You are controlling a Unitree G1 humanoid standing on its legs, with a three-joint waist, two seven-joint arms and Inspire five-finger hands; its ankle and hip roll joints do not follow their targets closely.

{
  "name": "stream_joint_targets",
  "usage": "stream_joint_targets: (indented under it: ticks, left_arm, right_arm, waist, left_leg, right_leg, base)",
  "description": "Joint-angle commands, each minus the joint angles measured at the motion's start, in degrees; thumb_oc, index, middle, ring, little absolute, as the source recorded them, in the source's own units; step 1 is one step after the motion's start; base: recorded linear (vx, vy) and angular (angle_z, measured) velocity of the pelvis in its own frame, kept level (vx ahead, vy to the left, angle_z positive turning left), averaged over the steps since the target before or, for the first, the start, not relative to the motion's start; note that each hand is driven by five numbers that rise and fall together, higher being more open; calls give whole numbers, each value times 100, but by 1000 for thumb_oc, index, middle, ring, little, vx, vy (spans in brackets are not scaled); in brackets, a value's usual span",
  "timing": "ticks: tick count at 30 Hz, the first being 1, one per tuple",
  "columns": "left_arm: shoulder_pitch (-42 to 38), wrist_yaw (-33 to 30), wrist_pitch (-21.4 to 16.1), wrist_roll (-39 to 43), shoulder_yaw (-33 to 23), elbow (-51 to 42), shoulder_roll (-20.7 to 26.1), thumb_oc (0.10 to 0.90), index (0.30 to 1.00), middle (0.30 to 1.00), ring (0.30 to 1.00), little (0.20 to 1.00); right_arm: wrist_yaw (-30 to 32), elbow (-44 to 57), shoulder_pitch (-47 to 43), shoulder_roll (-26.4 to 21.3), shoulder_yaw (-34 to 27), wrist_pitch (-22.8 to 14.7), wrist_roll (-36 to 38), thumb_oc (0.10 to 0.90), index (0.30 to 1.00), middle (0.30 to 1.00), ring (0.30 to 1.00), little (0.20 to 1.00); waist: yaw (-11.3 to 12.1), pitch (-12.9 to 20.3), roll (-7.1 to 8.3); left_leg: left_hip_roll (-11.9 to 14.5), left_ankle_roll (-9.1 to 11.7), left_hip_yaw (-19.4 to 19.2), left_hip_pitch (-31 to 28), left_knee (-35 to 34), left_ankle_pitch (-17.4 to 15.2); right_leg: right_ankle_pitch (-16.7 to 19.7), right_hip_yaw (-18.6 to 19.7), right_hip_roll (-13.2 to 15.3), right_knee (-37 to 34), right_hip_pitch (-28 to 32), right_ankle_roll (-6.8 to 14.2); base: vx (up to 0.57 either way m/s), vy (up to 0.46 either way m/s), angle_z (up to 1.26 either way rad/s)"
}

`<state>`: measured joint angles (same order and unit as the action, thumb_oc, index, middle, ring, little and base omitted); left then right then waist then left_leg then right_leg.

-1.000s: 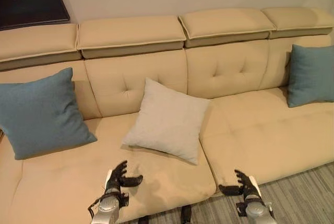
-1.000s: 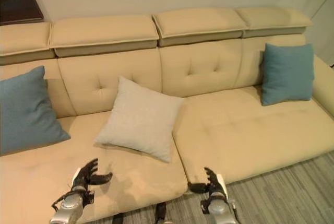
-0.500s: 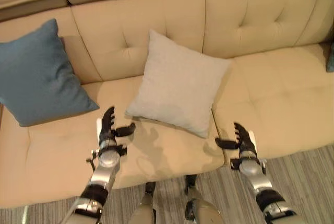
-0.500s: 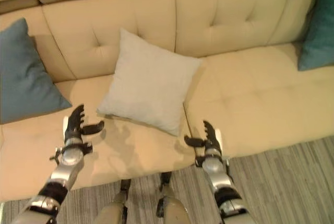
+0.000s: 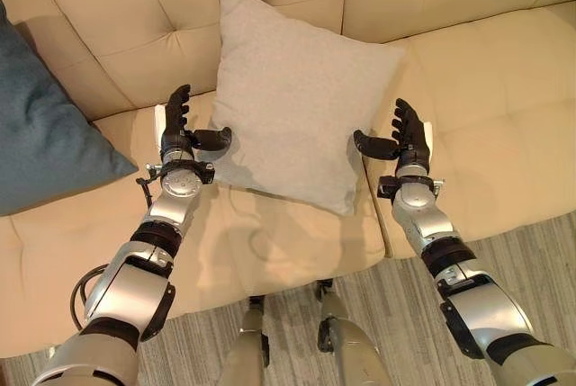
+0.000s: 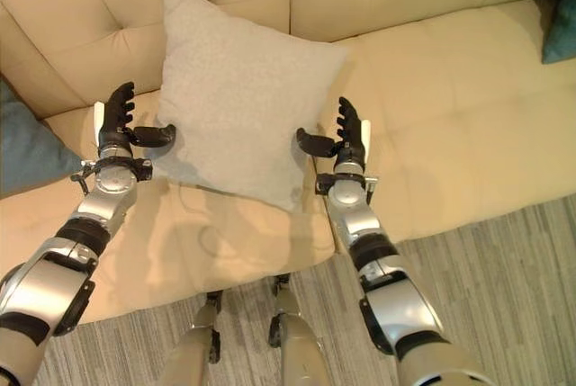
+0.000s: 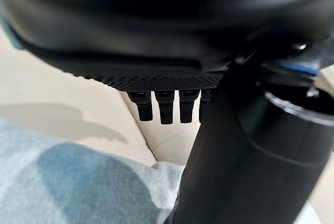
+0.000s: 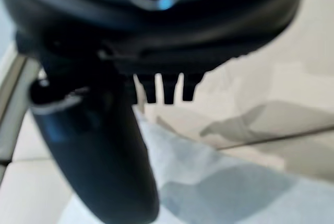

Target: Pick up all the scattered cushions and arrange them neatly on the sofa.

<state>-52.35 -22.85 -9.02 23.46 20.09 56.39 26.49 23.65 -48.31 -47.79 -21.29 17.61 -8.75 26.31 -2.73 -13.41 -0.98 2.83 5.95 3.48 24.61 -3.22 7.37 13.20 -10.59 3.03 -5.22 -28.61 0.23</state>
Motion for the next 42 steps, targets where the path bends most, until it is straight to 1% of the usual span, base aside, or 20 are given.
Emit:
stream_joint_targets:
  ticks: [1, 3, 6, 10, 11, 17, 18, 19, 25, 29, 30, 32, 34, 35, 37, 38, 39, 40, 41, 42]
  left_arm:
    - [-771, 63, -531, 356, 120, 179, 437, 800, 900, 900, 900, 900]
    - [-806, 150, -509, 401, 195, 178, 389, 800, 900, 900, 900, 900]
    - [-855, 215, -487, 368, 302, 158, 313, 800, 900, 900, 900, 900]
    - [-803, 276, -475, 397, 350, 130, 190, 800, 900, 900, 900, 900]
    - [-764, 285, -481, 443, 370, 78, 61, 800, 900, 900, 900, 900]
    - [-661, 355, -606, 722, 372, -217, -218, 800, 900, 900, 900, 900]
    - [-626, 390, -665, 774, 383, -406, -278, 800, 900, 900, 900, 900]
    - [-586, 436, -711, 828, 361, -538, -309, 402, 302, 302, 302, 302]
    - [-479, 450, -742, 929, 306, -652, -389, 400, 300, 300, 300, 300]
    - [-290, 493, -791, 1109, 126, -844, -407, 400, 300, 300, 300, 300]
    - [-173, 501, -842, 1163, 35, -1018, -417, 400, 300, 300, 300, 300]
    - [16, 484, -898, 1158, -41, -1325, -435, 400, 300, 300, 300, 300]
    - [275, 469, -948, 1097, -95, -1714, -499, 400, 300, 300, 300, 300]
    - [282, 463, -943, 1092, -96, -1725, -499, 400, 300, 300, 300, 300]
    - [770, 392, -1061, 1122, -272, -2338, -759, 400, 300, 300, 300, 300]
    - [780, 386, -1056, 1116, -272, -2351, -760, 400, 300, 300, 300, 300]
    - [956, 339, -1101, 1088, -332, -2598, -851, 400, 300, 300, 300, 300]
    - [1325, 299, -1147, 947, -415, -3124, -1004, 400, 300, 300, 300, 300]
    - [1500, 282, -1184, 855, -444, -3344, -1082, 400, 300, 300, 300, 300]
    - [1533, 268, -1172, 839, -438, -3374, -1090, 400, 300, 300, 300, 300]
  right_arm:
    - [-62, -128, -404, 94, -58, -618, 444, 800, 900, 900, 900, 900]
    - [-133, -198, -446, 142, -45, -622, 607, 800, 900, 900, 900, 900]
    - [-218, -314, -444, 217, -5, -621, 780, 800, 900, 900, 900, 900]
    - [-330, -400, -370, 328, 90, -570, 839, 800, 900, 900, 900, 900]
    - [-394, -414, -296, 491, 139, -574, 940, 800, 900, 900, 900, 900]
    - [-711, -443, -159, 852, 375, -593, 1212, 800, 900, 900, 900, 900]
    - [-833, -404, -171, 895, 456, -591, 1284, 491, 436, 436, 436, 436]
    - [-939, -358, -185, 895, 527, -593, 1295, 400, 300, 300, 300, 300]
    - [-971, -215, -195, 842, 462, -649, 1358, 400, 300, 300, 300, 300]
    - [-915, 110, -117, 736, 227, -758, 1319, 400, 300, 300, 300, 300]
    - [-884, 257, -41, 665, 129, -808, 1238, 400, 300, 300, 300, 300]
    - [-820, 502, 68, 610, 41, -842, 1120, 400, 300, 300, 300, 300]
    - [-757, 816, 234, 584, -41, -883, 964, 400, 300, 300, 300, 300]
    - [-751, 826, 241, 585, -41, -879, 959, 400, 300, 300, 300, 300]
    - [-651, 1418, 597, 615, -238, -975, 682, 400, 300, 300, 300, 300]
    - [-644, 1431, 608, 616, -239, -970, 675, 400, 300, 300, 300, 300]
    - [-581, 1671, 736, 611, -299, -1003, 499, 400, 300, 300, 300, 300]
    - [-478, 2182, 1015, 598, -422, -1057, 160, 400, 300, 300, 300, 300]
    - [-420, 2434, 1145, 586, -518, -1115, -22, 400, 300, 300, 300, 300]
    - [-405, 2468, 1183, 591, -519, -1101, -43, 400, 300, 300, 300, 300]
  waist:
    - [-50, 349, 76]
    - [-42, 342, 45]
    - [-48, 311, 6]
    - [-36, 278, -18]
    - [-41, 255, -32]
    - [-2, 179, -86]
    - [14, 171, -103]
    - [35, 171, -108]
    - [41, 204, -79]
    - [22, 256, -36]
    - [23, 273, -8]
    - [11, 293, 2]
    - [22, 302, 10]
    - [15, 307, 12]
    - [12, 314, 32]
    - [5, 320, 34]
    - [0, 339, 42]
    - [6, 348, 63]
    - [10, 352, 75]
    - [12, 365, 73]
  left_leg:
    - [-193, 135, -219, 299, -178, -50]
    - [-195, 141, -221, 312, -178, -82]
    - [-230, 144, -206, 371, -178, -42]
    - [-226, 156, -216, 388, -178, -56]
    - [-244, 158, -220, 425, -178, -17]
    - [-248, 165, -220, 457, -178, -18]
    - [-252, 171, -219, 474, -178, -8]
    - [-249, 175, -201, 490, -178, 8]
    - [-251, 183, -179, 480, -178, 17]
    - [-251, 193, -147, 420, -178, -4]
    - [-254, 195, -139, 384, -178, -20]
    - [-267, 188, -130, 369, -178, 4]
    - [-257, 189, -125, 290, -178, -44]
    - [-267, 185, -122, 309, -178, -14]
    - [-254, 184, -112, 207, -178, -77]
    - [-264, 180, -108, 226, -178, -47]
    - [-265, 176, -101, 216, -178, -54]
    - [-258, 162, -79, 177, -178, -71]
    - [-258, 151, -70, 169, -178, -81]
    - [-258, 150, -69, 163, -178, -83]
  right_leg:
    - [-479, 311, 135, 22, -21, 874]
    - [-498, 318, 124, 22, -48, 877]
    - [-464, 321, 135, 22, -118, 874]
    - [-482, 329, 120, 22, -135, 870]
    - [-457, 331, 128, 22, -175, 871]
    - [-458, 339, 125, 22, -222, 867]
    - [-456, 335, 129, 22, -240, 867]
    - [-461, 334, 126, 22, -254, 863]
    - [-463, 318, 127, 22, -237, 860]
    - [-477, 305, 125, 22, -172, 857]
    - [-486, 302, 126, 22, -136, 857]
    - [-470, 285, 143, 22, -113, 853]
    - [-505, 272, 141, 22, -33, 839]
    - [-482, 269, 151, 22, -50, 841]
    - [-524, 254, 157, 22, 61, 824]
    - [-501, 251, 167, 22, 45, 826]
    - [-506, 246, 176, 22, 62, 821]
    - [-522, 236, 183, 22, 117, 814]
    - [-530, 225, 191, 22, 130, 813]
    - [-532, 223, 191, 22, 136, 813]
  base:
    - [23, -6, 5]
    - [24, -7, 4]
    - [0, 0, 0]
    - [-1, -7, 3]
    - [0, 0, 0]
    - [-19, -6, -1]
    - [-54, -10, 0]
    - [-40, -5, 1]
    - [-9, -3, 1]
    - [0, 0, 0]
    - [-31, -13, 3]
    - [-17, 0, 1]
    - [0, 0, 0]
    - [0, 0, 0]
    - [0, 0, 0]
    - [-3, -2, 3]
    - [6, -5, 4]
    - [33, -10, 5]
    - [24, -7, 6]
    - [25, -5, 5]
